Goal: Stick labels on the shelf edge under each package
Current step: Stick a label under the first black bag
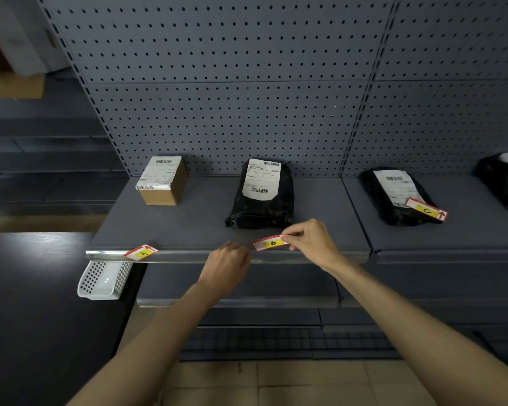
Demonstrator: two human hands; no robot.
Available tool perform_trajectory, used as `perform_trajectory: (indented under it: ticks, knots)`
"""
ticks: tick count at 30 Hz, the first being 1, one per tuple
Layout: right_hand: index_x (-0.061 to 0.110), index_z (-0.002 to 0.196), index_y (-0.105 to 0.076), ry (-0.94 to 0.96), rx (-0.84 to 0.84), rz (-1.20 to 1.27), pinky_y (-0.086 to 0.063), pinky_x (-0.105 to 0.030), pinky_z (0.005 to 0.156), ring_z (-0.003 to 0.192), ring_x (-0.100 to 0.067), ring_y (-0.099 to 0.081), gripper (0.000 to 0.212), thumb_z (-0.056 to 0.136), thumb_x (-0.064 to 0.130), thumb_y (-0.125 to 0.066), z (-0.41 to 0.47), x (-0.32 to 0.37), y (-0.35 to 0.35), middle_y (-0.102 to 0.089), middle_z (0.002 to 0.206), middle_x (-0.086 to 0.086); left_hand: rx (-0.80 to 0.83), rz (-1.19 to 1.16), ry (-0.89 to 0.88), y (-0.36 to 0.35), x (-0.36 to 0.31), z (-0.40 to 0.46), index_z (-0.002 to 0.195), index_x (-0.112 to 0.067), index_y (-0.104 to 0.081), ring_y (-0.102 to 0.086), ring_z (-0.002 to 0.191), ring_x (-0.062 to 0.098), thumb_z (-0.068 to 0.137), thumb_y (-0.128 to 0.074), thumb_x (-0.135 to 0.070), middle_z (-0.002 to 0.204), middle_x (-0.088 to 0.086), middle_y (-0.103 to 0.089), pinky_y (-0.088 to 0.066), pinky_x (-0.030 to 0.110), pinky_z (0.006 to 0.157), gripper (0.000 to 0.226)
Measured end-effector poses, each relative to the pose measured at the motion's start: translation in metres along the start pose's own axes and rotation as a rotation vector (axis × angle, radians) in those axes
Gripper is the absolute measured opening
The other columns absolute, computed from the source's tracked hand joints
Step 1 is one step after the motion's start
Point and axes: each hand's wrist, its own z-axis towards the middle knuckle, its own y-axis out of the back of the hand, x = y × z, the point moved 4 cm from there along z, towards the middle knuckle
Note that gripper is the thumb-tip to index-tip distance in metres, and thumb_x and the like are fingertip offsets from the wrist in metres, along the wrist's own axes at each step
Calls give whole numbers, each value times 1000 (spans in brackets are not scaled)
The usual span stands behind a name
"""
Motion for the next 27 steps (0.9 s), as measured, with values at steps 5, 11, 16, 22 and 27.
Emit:
perform_trajectory:
  ticks: [5, 11, 16, 22, 27]
  knots:
    - [10, 95, -76, 8, 23, -13, -58, -20, 67, 62, -9, -67, 12, 85, 10, -72, 2, -4, -8, -74, 81, 0, 27, -15, -5, -3, -1, -3, 85, -9, -72, -63, 82, 26, 86, -60, -12, 88, 8, -69, -52, 36, 60, 12]
    - [9, 92, -77, 23, 89, -49, -49, -20, 53, 54, -5, -61, 9, 85, 8, -71, 5, -9, -19, -68, 65, 4, 39, -19, -30, -5, -1, -5, 90, -10, -74, -60, 85, 24, 86, -59, -12, 91, 7, -66, -51, 36, 71, 17]
    - [11, 91, -76, 49, 108, -102, -38, -12, 46, 48, -1, -55, 10, 87, 8, -68, 7, -11, -29, -64, 61, 6, 29, -11, -1, -5, -1, -5, 86, -8, -74, -60, 78, 25, 85, -61, -12, 86, 7, -65, -49, 36, 69, 13]
    - [11, 92, -75, 120, 105, -198, -51, -35, 61, 69, -15, -62, 10, 89, 12, -66, 13, -6, -35, -63, 77, 5, 44, -21, -11, -4, -5, -5, 101, -10, -72, -59, 89, 25, 89, -60, -11, 98, 8, -66, -52, 39, 77, 17]
    - [11, 98, -73, 154, 67, -233, -54, -32, 64, 71, -11, -59, 13, 87, 18, -69, 15, -7, -32, -58, 86, 5, 42, 30, -5, -2, -8, -1, 99, -8, -72, -58, 89, 28, 89, -60, -11, 95, 10, -65, -50, 40, 76, 16]
